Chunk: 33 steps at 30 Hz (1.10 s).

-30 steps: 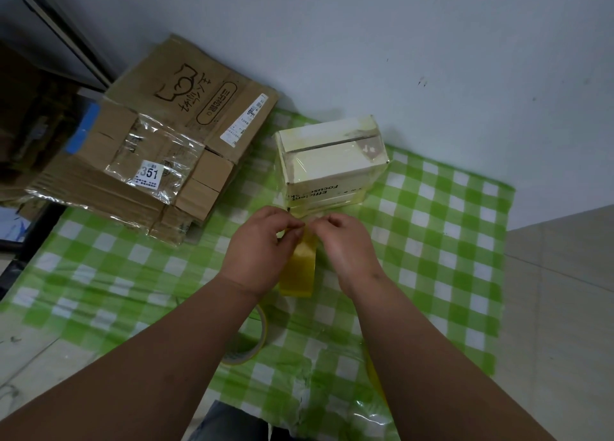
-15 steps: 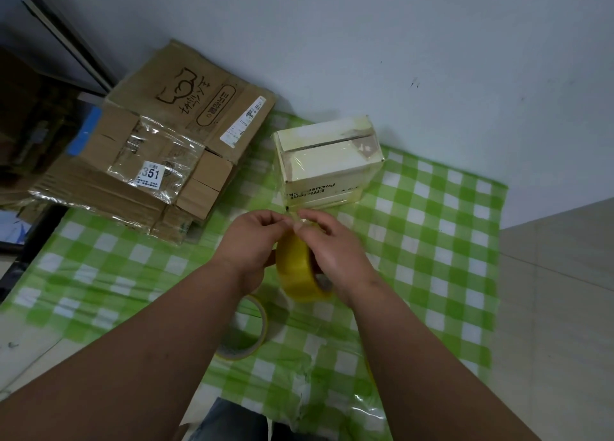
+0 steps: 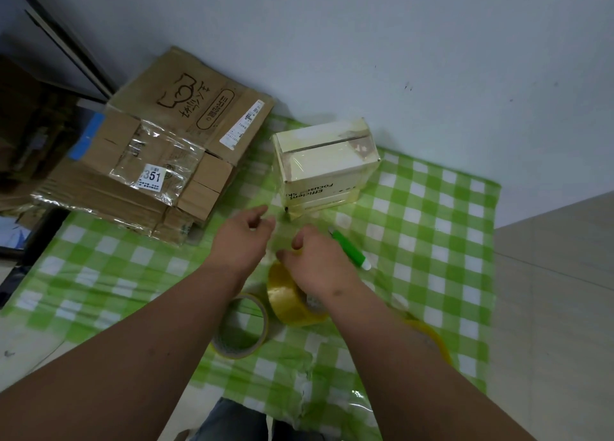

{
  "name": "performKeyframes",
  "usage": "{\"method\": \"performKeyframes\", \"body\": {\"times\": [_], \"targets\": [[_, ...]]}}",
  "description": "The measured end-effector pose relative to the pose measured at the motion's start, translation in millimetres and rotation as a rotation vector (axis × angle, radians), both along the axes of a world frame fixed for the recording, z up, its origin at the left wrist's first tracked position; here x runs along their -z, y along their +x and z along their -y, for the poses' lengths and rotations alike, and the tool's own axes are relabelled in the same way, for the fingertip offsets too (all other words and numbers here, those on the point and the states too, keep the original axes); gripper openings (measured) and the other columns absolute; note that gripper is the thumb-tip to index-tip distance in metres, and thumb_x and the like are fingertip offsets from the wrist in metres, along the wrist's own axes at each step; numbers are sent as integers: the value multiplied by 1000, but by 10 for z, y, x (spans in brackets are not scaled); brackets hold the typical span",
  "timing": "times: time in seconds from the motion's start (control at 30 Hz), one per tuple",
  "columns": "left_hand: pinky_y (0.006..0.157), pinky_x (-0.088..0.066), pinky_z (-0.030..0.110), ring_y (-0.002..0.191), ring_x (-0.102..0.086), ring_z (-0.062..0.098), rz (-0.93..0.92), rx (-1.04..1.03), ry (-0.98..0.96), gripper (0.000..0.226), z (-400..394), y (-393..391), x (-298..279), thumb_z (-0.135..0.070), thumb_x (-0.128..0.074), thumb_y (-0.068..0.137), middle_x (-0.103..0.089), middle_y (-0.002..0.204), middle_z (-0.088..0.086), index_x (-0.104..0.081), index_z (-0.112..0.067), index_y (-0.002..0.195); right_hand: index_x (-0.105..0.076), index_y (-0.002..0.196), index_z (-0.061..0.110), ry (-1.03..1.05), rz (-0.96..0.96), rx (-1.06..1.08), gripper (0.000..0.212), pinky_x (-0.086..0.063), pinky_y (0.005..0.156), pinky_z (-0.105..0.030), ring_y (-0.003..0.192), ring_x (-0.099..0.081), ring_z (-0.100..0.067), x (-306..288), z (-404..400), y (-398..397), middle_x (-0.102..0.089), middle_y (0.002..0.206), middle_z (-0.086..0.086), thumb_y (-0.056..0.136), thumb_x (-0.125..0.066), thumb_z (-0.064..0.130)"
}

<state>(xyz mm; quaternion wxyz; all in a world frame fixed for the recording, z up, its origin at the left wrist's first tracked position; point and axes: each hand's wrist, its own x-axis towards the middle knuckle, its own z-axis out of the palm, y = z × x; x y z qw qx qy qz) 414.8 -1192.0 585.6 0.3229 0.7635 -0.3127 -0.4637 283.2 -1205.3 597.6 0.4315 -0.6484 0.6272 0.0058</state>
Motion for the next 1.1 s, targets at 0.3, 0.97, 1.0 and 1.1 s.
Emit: {"method": "performKeyframes", "body": {"times": [0.3, 0.97, 1.0, 1.1], "targets": [[75, -45, 29, 89, -59, 7, 330, 305, -200, 76, 421, 41, -107, -55, -68, 83, -58, 103, -10, -38, -30, 148, -58, 114, 17, -486, 90, 471, 28, -42, 92, -32, 107, -53, -26, -28, 324, -260, -54, 111, -4, 86, -61, 16], [51, -37, 11, 62, -52, -4, 297, -70, -193, 33, 609, 40, 86, -28, -56, 100, -71, 92, -5, -64, -20, 130, -29, 152, 27, -561, 147, 396, 77, -46, 92, -37, 111, -52, -20, 104, 789, -409, -48, 128, -3, 88, -66, 48], [51, -35, 9, 64, -50, -4, 320, -56, -189, 34, 632, 29, 93, -28, -53, 101, -72, 100, -1, -61, -20, 134, -31, 151, 26, -551, 144, 410, 75, -46, 91, -36, 111, -51, -20, 116, 794, -401, -48, 129, -4, 88, -66, 48], [56, -40, 14, 67, -54, 0, 326, 9, -203, 36, 645, 40, 115, -22, -47, 103, -70, 103, 1, -58, -19, 137, -32, 151, 26, -526, 160, 425, 73, -44, 90, -32, 108, -51, -18, 150, 809, -422, -46, 127, -3, 89, -65, 46]]}}
